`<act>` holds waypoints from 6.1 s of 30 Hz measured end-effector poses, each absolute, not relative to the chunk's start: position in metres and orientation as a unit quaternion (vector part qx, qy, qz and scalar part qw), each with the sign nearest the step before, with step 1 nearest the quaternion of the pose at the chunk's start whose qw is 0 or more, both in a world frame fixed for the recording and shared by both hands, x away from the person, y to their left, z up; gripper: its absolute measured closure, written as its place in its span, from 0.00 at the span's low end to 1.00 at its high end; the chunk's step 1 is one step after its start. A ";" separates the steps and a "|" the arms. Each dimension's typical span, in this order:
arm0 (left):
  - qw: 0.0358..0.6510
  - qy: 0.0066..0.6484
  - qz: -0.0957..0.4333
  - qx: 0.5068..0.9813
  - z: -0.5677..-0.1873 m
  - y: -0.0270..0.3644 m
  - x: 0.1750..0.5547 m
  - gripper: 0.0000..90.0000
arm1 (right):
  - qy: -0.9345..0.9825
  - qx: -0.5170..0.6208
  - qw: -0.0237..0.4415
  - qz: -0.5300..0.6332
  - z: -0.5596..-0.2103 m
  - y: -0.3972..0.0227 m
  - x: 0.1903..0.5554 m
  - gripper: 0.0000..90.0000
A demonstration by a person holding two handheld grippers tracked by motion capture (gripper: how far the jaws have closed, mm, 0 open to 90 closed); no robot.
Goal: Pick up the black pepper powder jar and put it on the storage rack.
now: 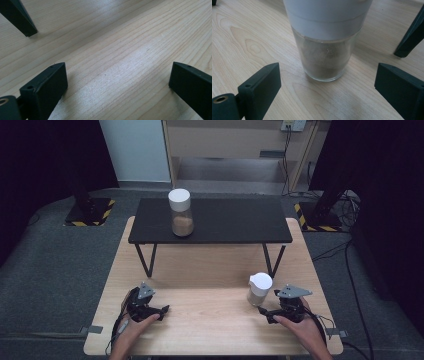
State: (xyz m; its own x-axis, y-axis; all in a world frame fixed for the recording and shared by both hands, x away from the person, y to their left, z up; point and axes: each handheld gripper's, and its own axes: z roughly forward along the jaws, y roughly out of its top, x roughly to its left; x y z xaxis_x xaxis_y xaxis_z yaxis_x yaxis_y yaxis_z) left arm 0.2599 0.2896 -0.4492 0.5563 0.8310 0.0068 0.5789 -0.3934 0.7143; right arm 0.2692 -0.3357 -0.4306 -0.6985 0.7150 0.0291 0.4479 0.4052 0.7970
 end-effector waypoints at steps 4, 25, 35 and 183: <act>0.340 0.433 0.185 0.814 -0.449 0.290 0.260 0.01 | 0.822 0.353 0.162 0.417 -0.429 -0.335 0.271 0.08; 0.340 0.433 0.185 0.814 -0.449 0.290 0.260 0.01 | 0.823 0.340 0.167 0.424 -0.419 -0.329 0.277 0.12; 0.340 0.433 0.185 0.814 -0.449 0.290 0.260 0.01 | 0.825 0.335 0.170 0.422 -0.417 -0.324 0.282 0.16; 0.340 0.433 0.182 0.815 -0.449 0.290 0.262 0.00 | 0.833 0.271 0.195 0.441 -0.196 -0.240 0.402 0.35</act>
